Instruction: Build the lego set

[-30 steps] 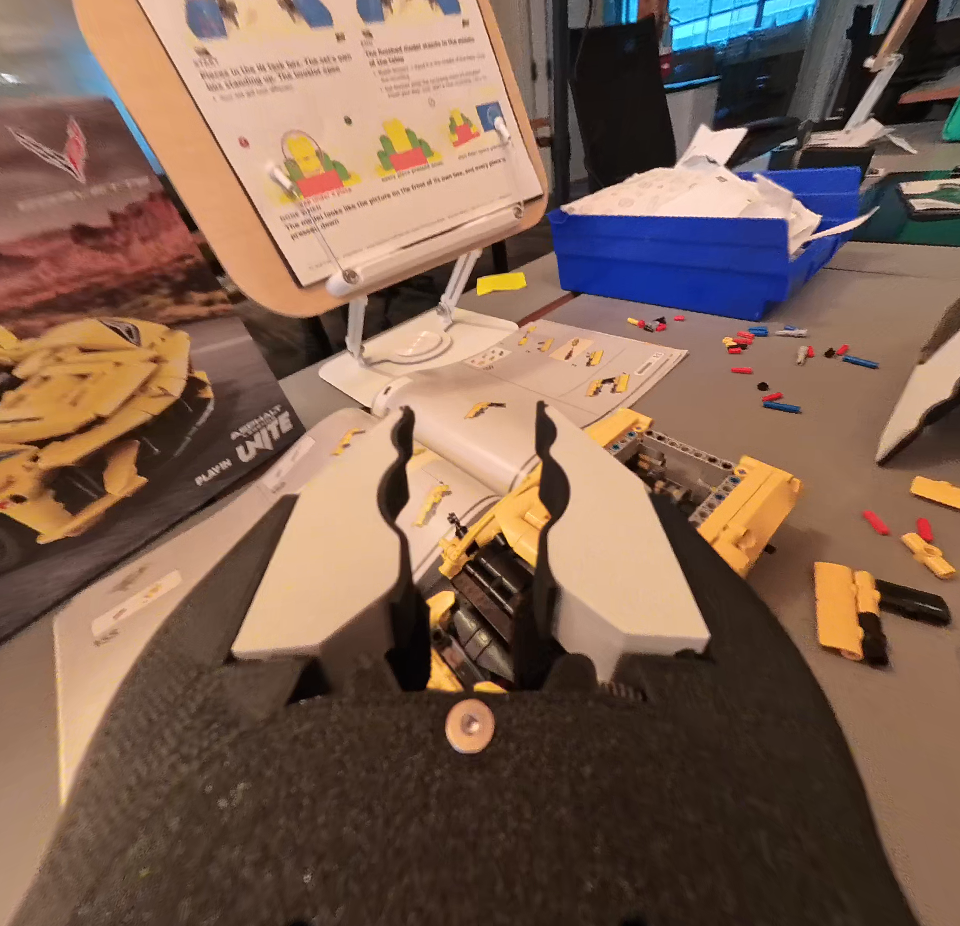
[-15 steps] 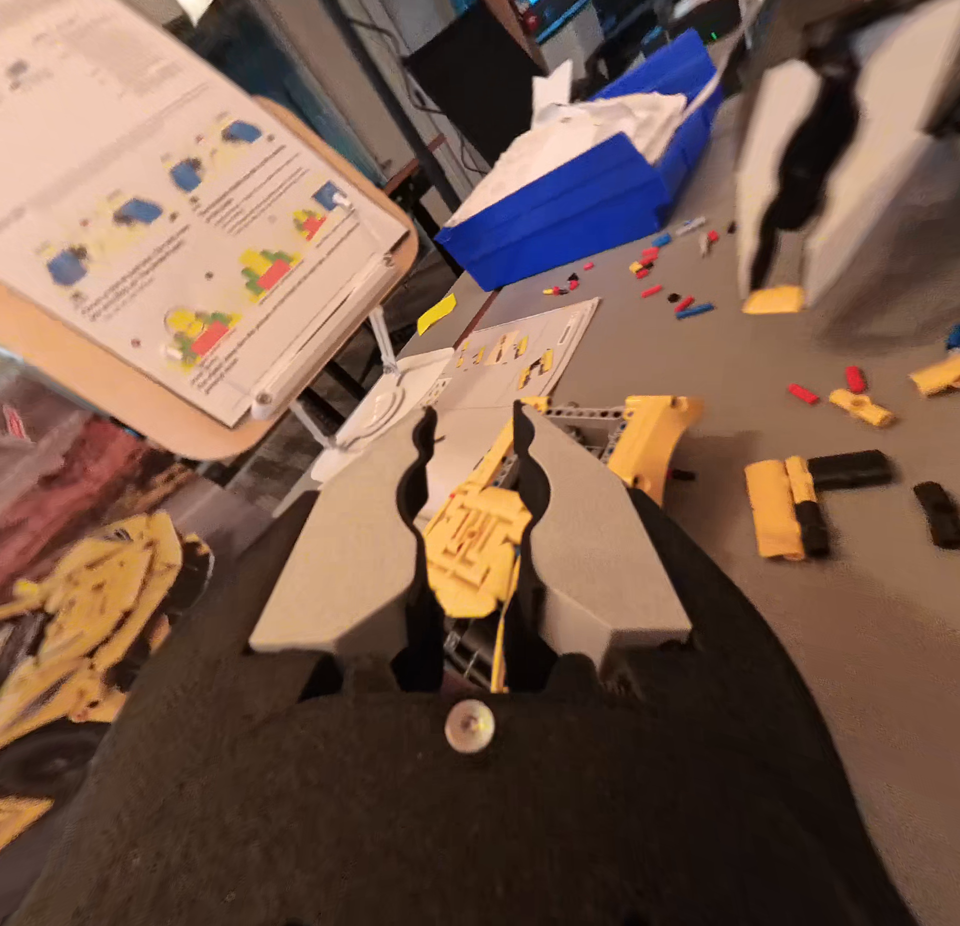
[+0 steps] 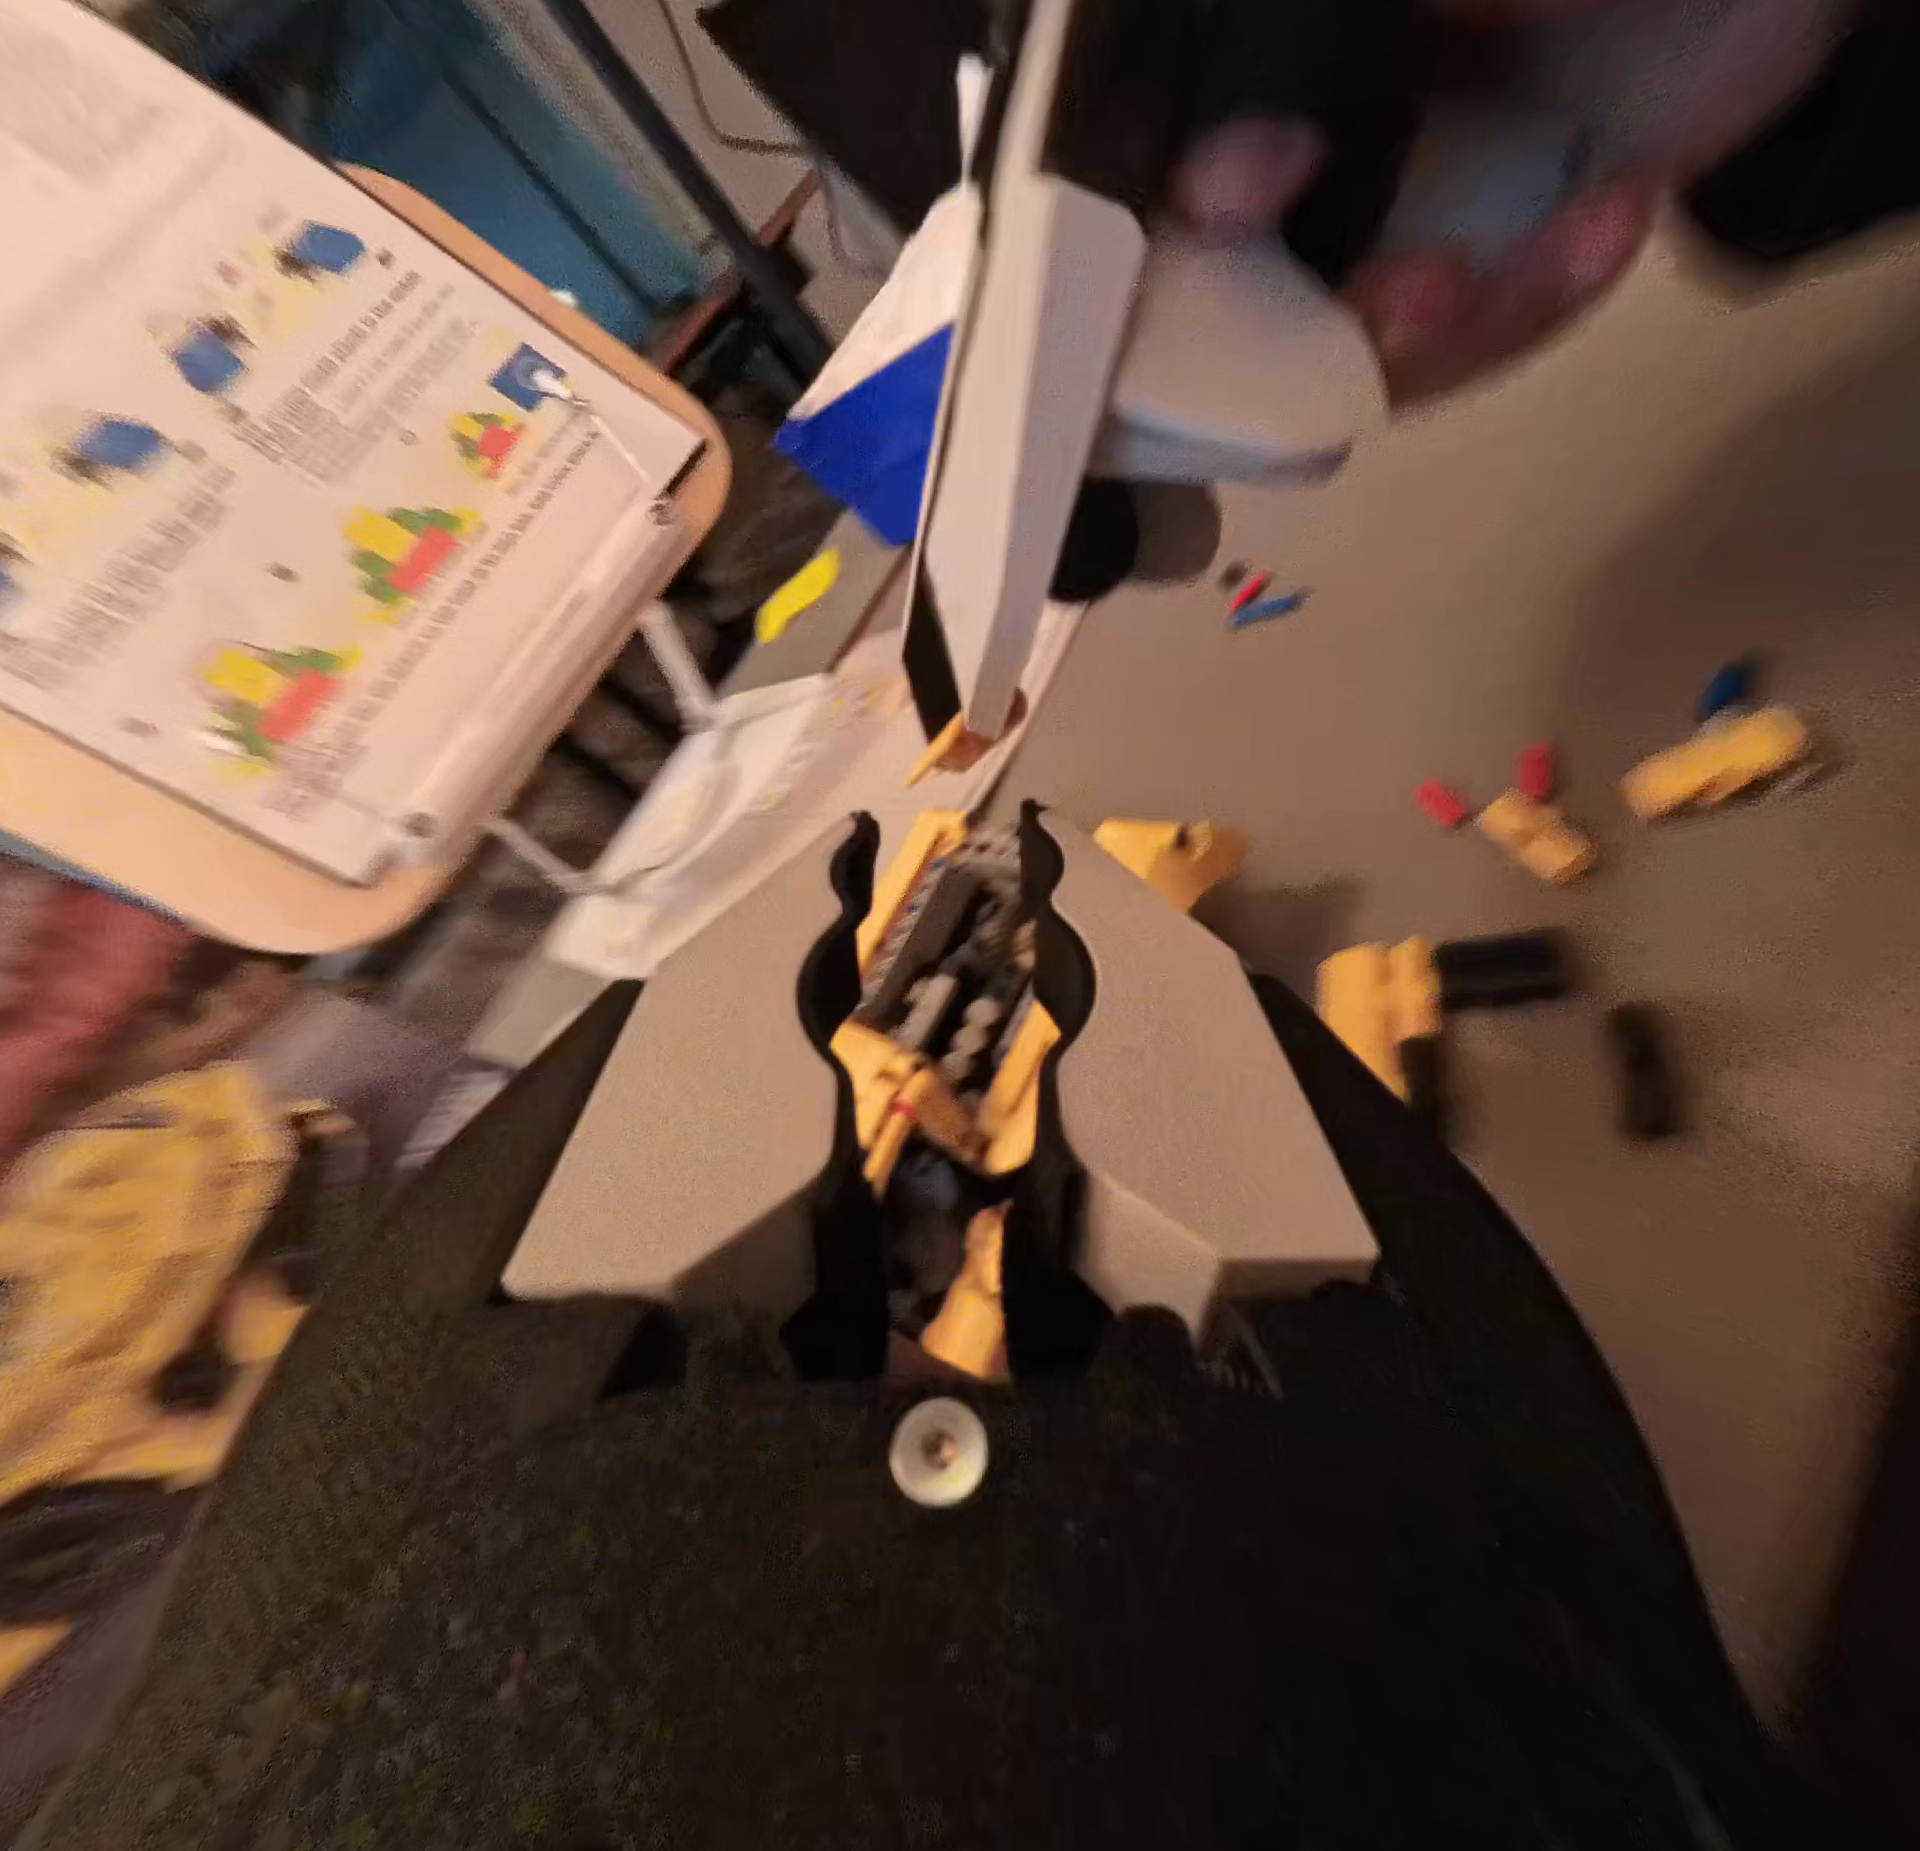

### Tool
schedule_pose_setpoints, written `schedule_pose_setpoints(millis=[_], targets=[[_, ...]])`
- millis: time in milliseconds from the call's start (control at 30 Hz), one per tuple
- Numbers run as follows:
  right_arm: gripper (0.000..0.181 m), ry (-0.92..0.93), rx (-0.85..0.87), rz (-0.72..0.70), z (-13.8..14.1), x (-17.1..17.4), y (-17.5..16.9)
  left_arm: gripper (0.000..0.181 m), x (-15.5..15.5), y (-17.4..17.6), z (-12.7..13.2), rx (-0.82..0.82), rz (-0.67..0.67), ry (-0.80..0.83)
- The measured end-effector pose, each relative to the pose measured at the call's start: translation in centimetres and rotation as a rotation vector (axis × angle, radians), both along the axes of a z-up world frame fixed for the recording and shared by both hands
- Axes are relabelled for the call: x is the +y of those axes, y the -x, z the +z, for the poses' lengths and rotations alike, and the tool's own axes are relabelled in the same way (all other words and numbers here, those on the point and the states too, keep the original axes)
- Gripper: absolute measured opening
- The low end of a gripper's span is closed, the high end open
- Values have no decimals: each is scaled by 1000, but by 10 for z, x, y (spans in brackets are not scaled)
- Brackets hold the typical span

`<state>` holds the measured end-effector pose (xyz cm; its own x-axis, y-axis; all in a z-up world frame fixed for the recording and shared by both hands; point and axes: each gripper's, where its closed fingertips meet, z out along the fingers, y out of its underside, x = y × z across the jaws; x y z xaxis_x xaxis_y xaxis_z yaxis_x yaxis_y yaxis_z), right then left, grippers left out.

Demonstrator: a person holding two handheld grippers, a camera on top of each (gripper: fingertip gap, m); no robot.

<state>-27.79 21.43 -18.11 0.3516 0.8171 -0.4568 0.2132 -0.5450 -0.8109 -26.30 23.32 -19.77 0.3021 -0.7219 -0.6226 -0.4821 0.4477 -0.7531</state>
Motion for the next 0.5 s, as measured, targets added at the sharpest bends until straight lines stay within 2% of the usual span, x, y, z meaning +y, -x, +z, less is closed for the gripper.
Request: schedule_pose_setpoints(millis=[100,200,333,500], targets=[[25,59,308,146,28,-16,7,28,-26,-5,22,-210,-196,317],[24,225,556,326,46,-36,8,29,-47,-2,49,-370,-367,494],[24,358,762,505,65,-56,15,29,-65,6,74,-498,-523,591],[24,454,898,580,77,-58,15,27,-68,13,86,-566,-578,619]])
